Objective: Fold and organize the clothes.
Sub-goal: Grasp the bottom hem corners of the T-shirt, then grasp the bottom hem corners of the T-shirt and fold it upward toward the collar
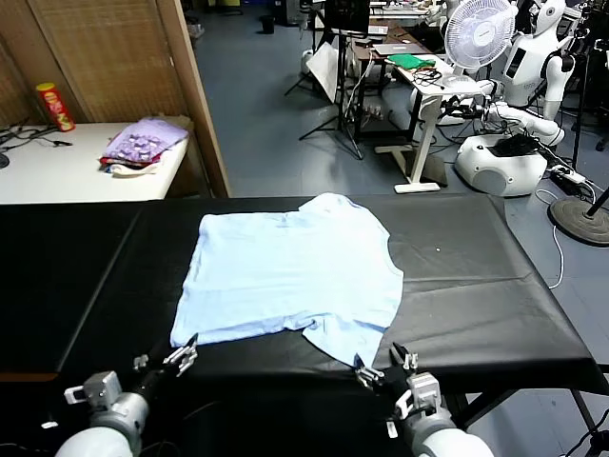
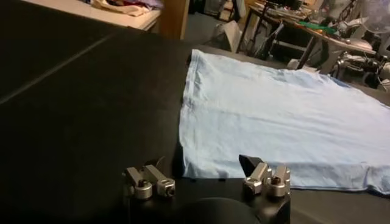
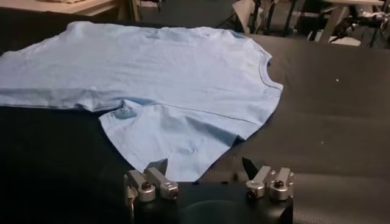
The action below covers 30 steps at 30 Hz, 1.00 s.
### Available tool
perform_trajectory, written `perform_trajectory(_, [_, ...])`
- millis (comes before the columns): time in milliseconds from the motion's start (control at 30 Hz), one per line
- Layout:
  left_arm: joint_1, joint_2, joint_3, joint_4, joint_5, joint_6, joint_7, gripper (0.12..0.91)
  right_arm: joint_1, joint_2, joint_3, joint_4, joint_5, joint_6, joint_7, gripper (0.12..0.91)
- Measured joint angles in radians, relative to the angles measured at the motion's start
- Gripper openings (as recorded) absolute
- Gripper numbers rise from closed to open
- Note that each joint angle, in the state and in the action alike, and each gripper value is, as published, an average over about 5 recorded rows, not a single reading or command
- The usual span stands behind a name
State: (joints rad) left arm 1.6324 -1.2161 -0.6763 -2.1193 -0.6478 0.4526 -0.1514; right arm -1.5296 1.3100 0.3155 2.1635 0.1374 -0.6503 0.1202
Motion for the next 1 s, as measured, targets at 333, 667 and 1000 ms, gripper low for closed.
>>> perform_trajectory(333, [-0.012,0.004,0.006,0.026,-0.004,0.006,0.006,0.561,-0.007,0.014,-0.007,-0.008,-0.004,-0.007,0.021,0.252])
perform_trajectory(667, [0.003,0.015,0.007,0.023,0.000,0.008,0.009,0.128,-0.082,0.030,0.017,0.067,-0.029,-0.018,0.053,0.122])
perform_trajectory(1000, [0.110,0.062,-0.060,-0.090,-0.054,0.005,0.006,0.128,-0.152,0.016,0.095,0.161,-0.008,0.093,0.017,0.122])
